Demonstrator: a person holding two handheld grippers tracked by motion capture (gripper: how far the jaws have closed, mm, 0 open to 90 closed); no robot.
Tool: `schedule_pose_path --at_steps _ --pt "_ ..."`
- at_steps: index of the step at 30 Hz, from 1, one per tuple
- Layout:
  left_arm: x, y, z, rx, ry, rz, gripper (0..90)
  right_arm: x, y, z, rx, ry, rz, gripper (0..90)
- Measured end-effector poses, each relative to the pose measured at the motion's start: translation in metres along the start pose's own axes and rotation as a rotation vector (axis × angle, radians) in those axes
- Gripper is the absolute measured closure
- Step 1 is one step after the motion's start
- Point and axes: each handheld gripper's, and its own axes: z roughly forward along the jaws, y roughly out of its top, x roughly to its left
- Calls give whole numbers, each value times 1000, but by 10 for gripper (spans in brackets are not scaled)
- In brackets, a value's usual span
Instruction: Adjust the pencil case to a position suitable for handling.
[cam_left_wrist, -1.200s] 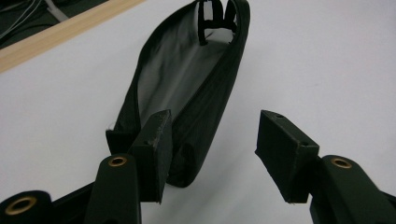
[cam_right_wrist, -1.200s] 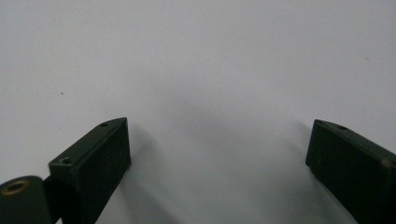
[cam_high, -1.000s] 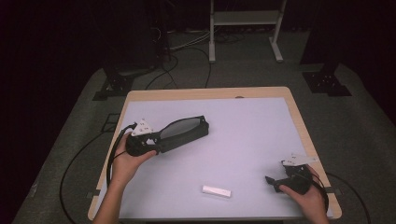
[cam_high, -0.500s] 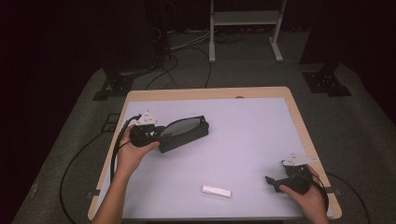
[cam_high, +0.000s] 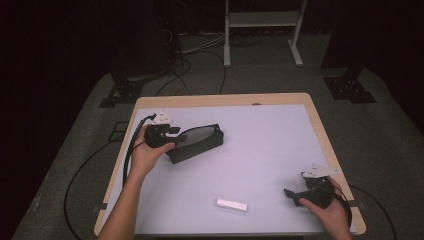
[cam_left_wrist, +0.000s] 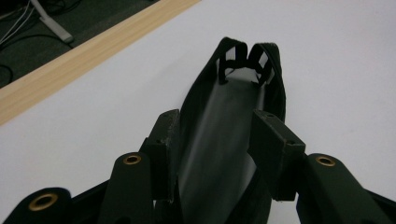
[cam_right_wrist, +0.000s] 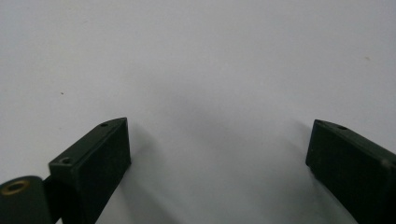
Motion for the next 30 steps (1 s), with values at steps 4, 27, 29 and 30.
schedule_pose_path --at_steps 4,27,29,30 --pt "3 4 6 -2 3 9 531 0 0 0 0 0 1 56" --pt "16 13 49 96 4 46 613 0 0 0 -1 0 2 56" --pt "17 12 52 105 3 43 628 0 0 0 0 0 2 56" --pt "17 12 54 110 3 43 635 0 0 0 -1 0 2 56"
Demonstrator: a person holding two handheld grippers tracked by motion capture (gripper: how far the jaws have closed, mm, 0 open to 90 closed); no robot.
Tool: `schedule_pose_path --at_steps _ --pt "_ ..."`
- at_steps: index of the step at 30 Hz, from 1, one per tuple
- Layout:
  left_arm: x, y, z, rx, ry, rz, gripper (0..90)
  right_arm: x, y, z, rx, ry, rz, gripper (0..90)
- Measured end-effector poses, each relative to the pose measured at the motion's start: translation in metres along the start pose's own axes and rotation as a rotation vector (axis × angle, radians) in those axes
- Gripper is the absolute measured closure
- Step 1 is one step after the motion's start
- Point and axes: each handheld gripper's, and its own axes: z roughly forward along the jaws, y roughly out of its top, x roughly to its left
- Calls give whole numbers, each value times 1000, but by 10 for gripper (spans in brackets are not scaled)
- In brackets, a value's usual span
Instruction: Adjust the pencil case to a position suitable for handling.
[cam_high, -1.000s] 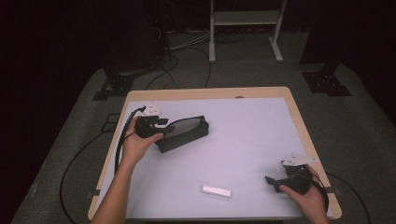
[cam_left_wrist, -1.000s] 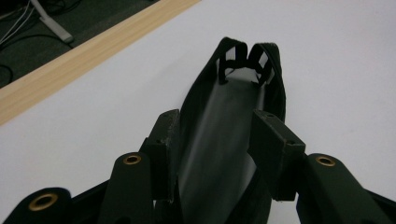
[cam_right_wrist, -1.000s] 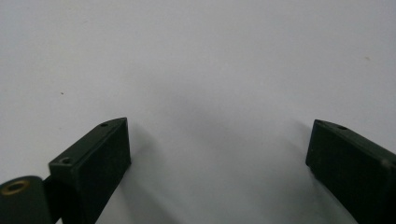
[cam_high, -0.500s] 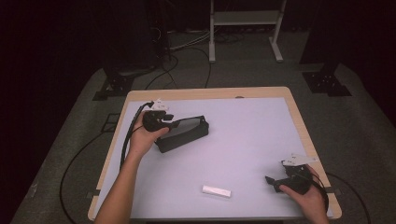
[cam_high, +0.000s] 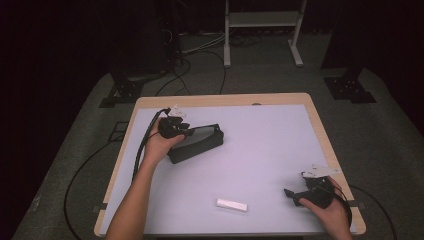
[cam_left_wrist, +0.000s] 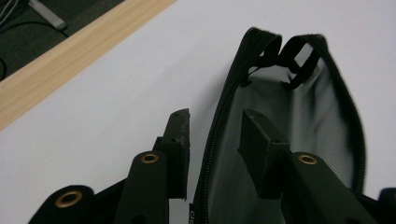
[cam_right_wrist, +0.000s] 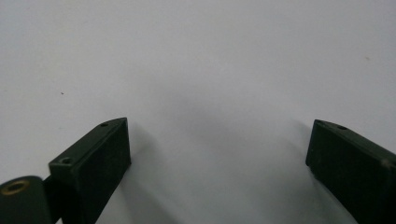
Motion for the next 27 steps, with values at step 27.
schedule_pose_path --at_steps 27 --pt "-2 3 -1 7 -83 -3 885 0 0 0 0 -1 0 56"
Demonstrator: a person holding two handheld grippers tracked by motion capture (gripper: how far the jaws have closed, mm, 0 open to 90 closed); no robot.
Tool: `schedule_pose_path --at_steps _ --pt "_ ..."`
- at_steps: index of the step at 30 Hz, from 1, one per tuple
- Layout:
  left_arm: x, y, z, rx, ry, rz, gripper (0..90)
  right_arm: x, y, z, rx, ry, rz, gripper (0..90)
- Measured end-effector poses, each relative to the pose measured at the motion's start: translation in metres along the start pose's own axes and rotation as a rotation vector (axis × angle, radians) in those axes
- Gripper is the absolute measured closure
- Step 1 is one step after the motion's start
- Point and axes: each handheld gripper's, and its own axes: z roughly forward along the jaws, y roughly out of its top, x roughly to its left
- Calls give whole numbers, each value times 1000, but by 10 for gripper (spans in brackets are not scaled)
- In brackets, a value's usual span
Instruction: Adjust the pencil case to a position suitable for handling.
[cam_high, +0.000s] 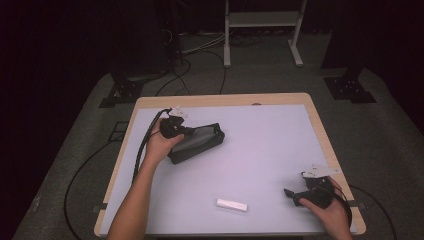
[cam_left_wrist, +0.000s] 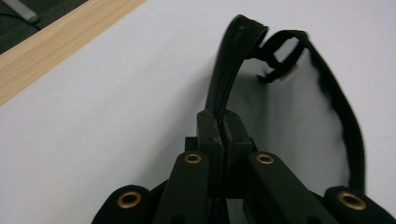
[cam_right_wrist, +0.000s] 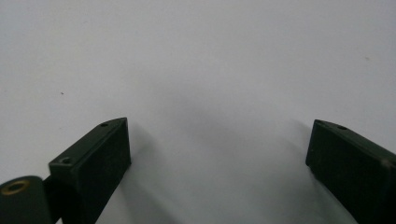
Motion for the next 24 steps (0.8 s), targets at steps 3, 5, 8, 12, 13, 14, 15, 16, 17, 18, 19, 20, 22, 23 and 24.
schedule_pose_path --at_steps 3,5,8,12,13,14,15,16,17,18,19,20,22,23,24 --pt "-3 2 -3 -6 -9 16 885 0 0 0 0 0 0 56" --pt "-5 3 -5 -17 -16 16 885 0 0 0 0 0 1 56" --pt "-9 5 -7 -23 -28 28 885 0 0 0 0 0 0 56" --pt "-14 7 -9 -33 -48 36 885 0 0 0 0 0 0 56" --pt "-15 8 -10 -38 -57 42 885 0 0 0 0 0 0 56" --pt "-16 8 -11 -43 -65 44 885 0 0 0 0 0 0 56" --pt "-18 9 -11 -46 -74 47 885 0 0 0 0 0 0 56" --pt "-19 9 -12 -48 -78 50 885 0 0 0 0 0 0 56" --pt "-21 10 -13 -49 -85 54 884 0 0 0 0 0 -1 56" --pt "-23 11 -13 -49 -92 58 885 0 0 0 0 0 -1 56" --pt "-24 12 -14 -51 -94 64 885 0 0 0 0 0 -1 56" --pt "-26 12 -15 -55 -98 70 884 0 0 0 0 0 -1 56" --pt "-28 13 -17 -57 -108 79 884 0 0 0 -1 -1 -2 56" --pt "-30 14 -17 -58 -114 85 884 0 0 0 0 0 -1 56" --pt "-31 14 -18 -60 -119 90 884 0 0 0 0 0 -1 56"
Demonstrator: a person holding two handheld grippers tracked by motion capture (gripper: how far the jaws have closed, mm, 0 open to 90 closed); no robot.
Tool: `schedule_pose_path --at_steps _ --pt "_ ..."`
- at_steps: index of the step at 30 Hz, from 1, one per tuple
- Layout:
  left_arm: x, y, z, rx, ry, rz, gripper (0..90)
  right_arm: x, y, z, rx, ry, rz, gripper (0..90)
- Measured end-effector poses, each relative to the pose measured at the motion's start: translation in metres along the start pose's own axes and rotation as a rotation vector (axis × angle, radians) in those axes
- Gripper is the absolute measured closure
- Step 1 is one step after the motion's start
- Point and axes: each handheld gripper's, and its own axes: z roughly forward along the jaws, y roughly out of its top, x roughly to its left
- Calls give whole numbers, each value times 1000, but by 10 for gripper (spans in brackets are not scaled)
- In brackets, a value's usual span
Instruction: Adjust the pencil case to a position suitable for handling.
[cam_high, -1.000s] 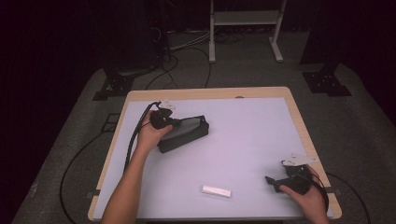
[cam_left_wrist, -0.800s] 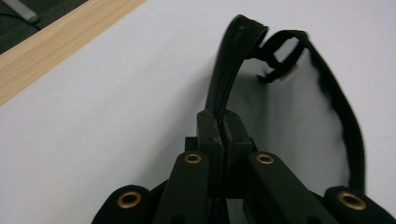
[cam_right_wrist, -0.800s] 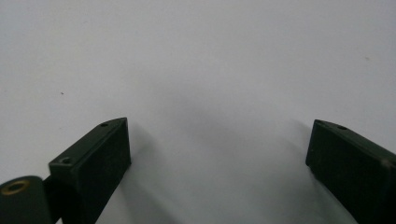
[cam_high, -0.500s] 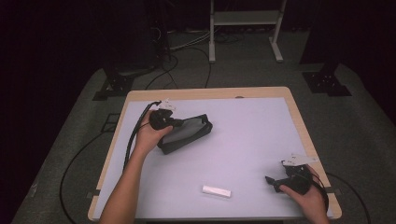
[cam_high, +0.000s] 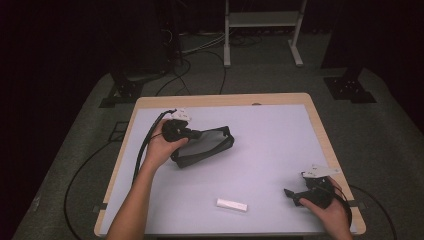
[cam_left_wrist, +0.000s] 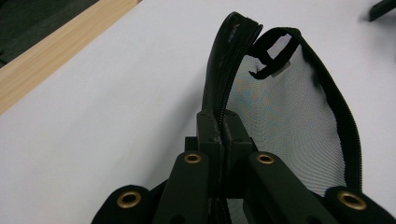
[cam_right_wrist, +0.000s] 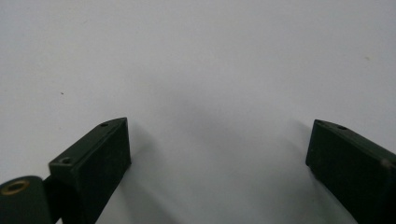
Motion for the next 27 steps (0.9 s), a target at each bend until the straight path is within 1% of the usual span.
schedule_pose_path --at_steps 6,10,13,19,23,27 --pt "-11 5 -2 -11 -43 27 884 0 0 0 0 0 0 56" --pt "-18 7 -2 -9 -65 55 885 0 0 0 0 0 1 56" --pt "-24 8 -1 -8 -92 63 884 0 0 0 0 0 0 56" --pt "-32 7 1 -3 -124 80 884 0 0 0 -2 -2 -4 56" --pt "-38 5 4 -1 -158 90 884 0 0 0 0 1 -1 56" --pt "-43 6 7 2 -180 104 884 0 0 0 -1 0 1 56"
